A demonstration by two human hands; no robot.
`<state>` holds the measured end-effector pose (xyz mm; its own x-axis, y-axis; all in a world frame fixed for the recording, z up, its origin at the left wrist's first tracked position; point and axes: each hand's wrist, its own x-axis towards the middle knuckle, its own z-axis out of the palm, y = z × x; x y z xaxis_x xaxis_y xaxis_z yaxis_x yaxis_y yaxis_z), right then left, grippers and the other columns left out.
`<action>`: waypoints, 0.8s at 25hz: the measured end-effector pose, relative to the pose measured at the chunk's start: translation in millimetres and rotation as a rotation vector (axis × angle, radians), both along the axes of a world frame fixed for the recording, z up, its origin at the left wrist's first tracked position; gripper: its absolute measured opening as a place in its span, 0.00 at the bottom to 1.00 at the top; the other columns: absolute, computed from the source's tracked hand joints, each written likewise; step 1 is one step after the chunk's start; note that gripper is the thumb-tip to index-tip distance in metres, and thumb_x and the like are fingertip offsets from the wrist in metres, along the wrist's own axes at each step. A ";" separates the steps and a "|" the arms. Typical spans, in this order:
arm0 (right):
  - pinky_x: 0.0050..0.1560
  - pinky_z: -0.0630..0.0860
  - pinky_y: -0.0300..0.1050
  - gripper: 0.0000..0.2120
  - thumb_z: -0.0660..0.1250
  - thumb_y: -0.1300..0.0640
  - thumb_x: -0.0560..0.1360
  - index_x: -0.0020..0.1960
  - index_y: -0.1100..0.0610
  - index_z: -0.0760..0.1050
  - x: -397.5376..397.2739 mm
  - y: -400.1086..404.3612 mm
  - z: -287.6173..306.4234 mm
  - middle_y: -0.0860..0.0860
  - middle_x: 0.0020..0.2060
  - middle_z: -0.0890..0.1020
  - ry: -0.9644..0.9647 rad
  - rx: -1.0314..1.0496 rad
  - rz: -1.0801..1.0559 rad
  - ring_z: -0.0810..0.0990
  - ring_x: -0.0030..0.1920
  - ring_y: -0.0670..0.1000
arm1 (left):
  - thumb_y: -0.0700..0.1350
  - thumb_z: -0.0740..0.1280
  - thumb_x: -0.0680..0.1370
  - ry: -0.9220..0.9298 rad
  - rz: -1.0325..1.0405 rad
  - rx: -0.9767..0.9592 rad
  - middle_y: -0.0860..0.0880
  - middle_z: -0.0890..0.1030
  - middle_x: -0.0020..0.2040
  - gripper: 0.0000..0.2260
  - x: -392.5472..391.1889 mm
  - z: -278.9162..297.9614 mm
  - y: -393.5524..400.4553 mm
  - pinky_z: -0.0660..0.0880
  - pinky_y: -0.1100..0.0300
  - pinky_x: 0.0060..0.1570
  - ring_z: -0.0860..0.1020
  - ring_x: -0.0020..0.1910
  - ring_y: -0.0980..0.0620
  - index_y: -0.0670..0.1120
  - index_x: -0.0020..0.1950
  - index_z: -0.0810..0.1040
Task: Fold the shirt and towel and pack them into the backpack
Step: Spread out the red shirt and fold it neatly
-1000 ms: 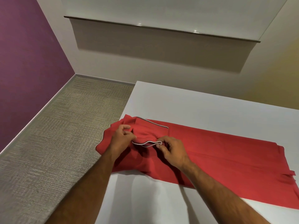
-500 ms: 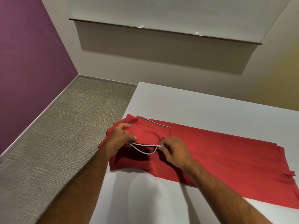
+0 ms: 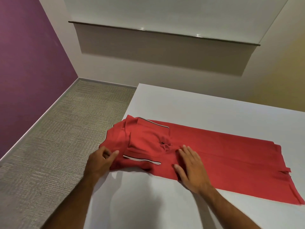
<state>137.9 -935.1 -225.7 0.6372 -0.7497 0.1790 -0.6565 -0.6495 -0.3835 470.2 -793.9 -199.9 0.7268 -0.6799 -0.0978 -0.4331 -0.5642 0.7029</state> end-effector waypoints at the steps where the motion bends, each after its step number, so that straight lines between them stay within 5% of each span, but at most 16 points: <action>1: 0.77 0.53 0.54 0.33 0.54 0.36 0.78 0.76 0.56 0.64 -11.7 1.8 -3.1 0.52 0.77 0.60 0.036 0.059 -0.079 0.56 0.78 0.52 | 0.53 0.78 0.69 0.104 0.004 -0.017 0.50 0.81 0.34 0.13 5.0 -4.2 9.0 0.72 0.59 0.37 0.80 0.37 0.46 0.47 0.37 0.79; 8: 0.77 0.41 0.61 0.44 0.40 0.27 0.74 0.80 0.55 0.49 -67.3 6.3 -10.1 0.53 0.80 0.48 0.322 0.190 -0.372 0.42 0.79 0.52 | 0.42 0.85 0.59 0.181 -0.149 0.052 0.51 0.83 0.37 0.17 3.2 -14.0 32.6 0.74 0.59 0.39 0.79 0.36 0.52 0.49 0.41 0.81; 13: 0.73 0.33 0.66 0.45 0.34 0.24 0.70 0.79 0.48 0.35 -83.1 8.7 -14.1 0.50 0.78 0.36 0.475 0.220 -0.347 0.31 0.77 0.53 | 0.44 0.79 0.67 -0.014 -0.298 0.225 0.47 0.79 0.37 0.09 9.1 -16.3 27.1 0.68 0.62 0.34 0.76 0.35 0.53 0.46 0.35 0.79; 20: 0.73 0.32 0.65 0.48 0.32 0.22 0.68 0.78 0.50 0.33 -96.4 4.7 -12.8 0.48 0.77 0.33 0.510 0.231 -0.285 0.28 0.76 0.51 | 0.54 0.71 0.69 -0.297 -0.581 0.623 0.53 0.76 0.40 0.10 50.0 -1.5 14.4 0.72 0.56 0.41 0.76 0.42 0.51 0.51 0.36 0.74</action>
<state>41.5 -930.4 -238.5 0.3693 -0.8857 -0.2815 -0.9290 -0.3601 -0.0858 520.2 -779.5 -201.4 0.3393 -0.8345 -0.4342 -0.8836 -0.4410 0.1571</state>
